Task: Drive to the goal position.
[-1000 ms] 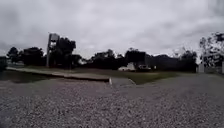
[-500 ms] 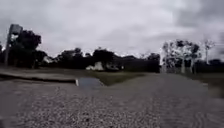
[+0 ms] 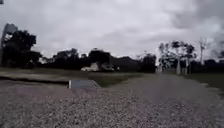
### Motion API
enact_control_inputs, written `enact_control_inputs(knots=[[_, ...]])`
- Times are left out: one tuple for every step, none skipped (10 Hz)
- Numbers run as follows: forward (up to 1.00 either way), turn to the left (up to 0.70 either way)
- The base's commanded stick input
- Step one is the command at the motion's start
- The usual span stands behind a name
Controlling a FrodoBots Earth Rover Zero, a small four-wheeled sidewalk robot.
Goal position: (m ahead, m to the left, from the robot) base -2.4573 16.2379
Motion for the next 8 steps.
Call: enact_control_inputs(knots=[[0.5,0.0],[0.5,0.0],[0.5,0.0],[0.5,0.0],[0.5,0.0],[0.5,0.0],[0.5,0.0],[0.5,0.08]])
